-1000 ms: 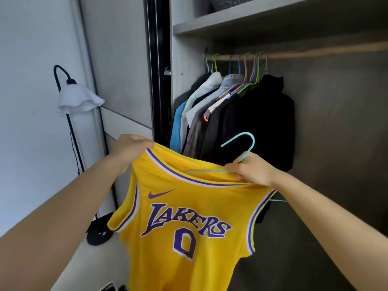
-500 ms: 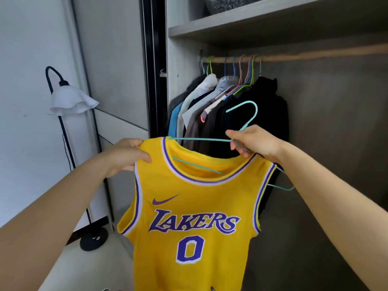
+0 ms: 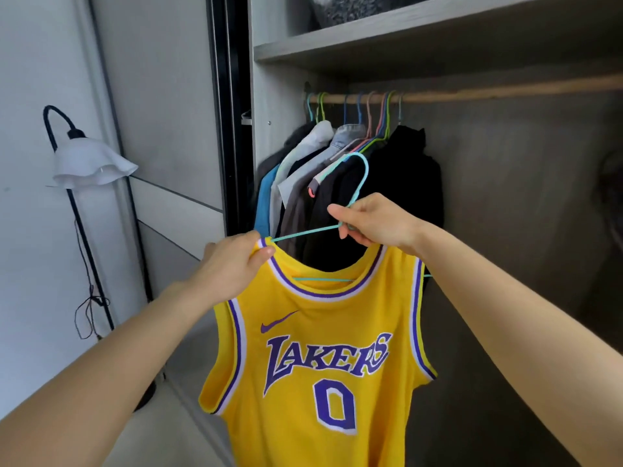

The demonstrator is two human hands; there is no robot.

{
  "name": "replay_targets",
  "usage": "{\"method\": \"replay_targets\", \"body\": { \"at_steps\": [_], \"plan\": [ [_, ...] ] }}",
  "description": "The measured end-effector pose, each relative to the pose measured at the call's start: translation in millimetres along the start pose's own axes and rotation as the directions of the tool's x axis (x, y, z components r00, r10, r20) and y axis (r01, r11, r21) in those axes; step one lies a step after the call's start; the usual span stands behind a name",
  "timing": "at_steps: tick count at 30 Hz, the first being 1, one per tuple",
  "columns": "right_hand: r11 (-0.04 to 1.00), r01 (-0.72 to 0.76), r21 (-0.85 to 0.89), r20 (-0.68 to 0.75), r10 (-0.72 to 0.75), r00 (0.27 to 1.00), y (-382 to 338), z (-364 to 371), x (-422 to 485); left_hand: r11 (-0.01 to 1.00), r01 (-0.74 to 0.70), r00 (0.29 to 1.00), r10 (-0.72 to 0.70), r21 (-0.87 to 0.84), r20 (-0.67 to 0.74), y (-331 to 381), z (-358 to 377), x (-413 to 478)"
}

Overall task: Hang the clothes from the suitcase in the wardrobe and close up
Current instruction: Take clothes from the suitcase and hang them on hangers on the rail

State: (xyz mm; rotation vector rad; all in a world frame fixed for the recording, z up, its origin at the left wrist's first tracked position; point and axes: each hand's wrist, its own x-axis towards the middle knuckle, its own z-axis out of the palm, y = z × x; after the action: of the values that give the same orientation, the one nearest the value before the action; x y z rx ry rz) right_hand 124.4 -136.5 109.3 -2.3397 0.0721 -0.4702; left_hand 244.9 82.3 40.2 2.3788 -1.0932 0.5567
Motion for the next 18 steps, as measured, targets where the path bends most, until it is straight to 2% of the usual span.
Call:
{"method": "replay_targets", "body": {
  "at_steps": [3,6,9,12,15,18],
  "plan": [
    [0.999,0.05,-0.016,0.024,-0.05,0.998,0.1,-2.4,-1.9,0.995,-0.054,0.993,0.045,-0.079,-0.107,7.6,4.8,5.6],
    [0.996,0.053,-0.075,0.063,-0.048,0.997,16.4,-21.5,-8.2,0.986,-0.044,0.983,0.014,-0.164,-0.182,3.7,2.0,8.6],
    [0.981,-0.048,-0.19,0.026,0.054,0.998,50.4,-46.5,-27.7,0.98,-0.028,0.983,-0.009,-0.195,-0.184,-14.3,-3.2,9.0],
    [0.988,-0.128,-0.086,-0.04,0.125,0.991,70.7,-60.7,-41.4,0.974,-0.036,0.981,-0.009,-0.225,-0.193,-27.2,-4.2,9.4],
    [0.99,-0.142,0.025,0.065,0.14,0.988,64.1,-68.1,-44.7,0.951,-0.029,0.984,-0.027,-0.307,-0.176,-28.3,-4.2,12.2],
    [0.97,-0.167,-0.179,0.112,0.189,0.976,54.7,-73.3,-46.5,0.935,-0.007,0.994,-0.032,-0.354,-0.103,-28.9,-6.2,13.8]
  ]
}}
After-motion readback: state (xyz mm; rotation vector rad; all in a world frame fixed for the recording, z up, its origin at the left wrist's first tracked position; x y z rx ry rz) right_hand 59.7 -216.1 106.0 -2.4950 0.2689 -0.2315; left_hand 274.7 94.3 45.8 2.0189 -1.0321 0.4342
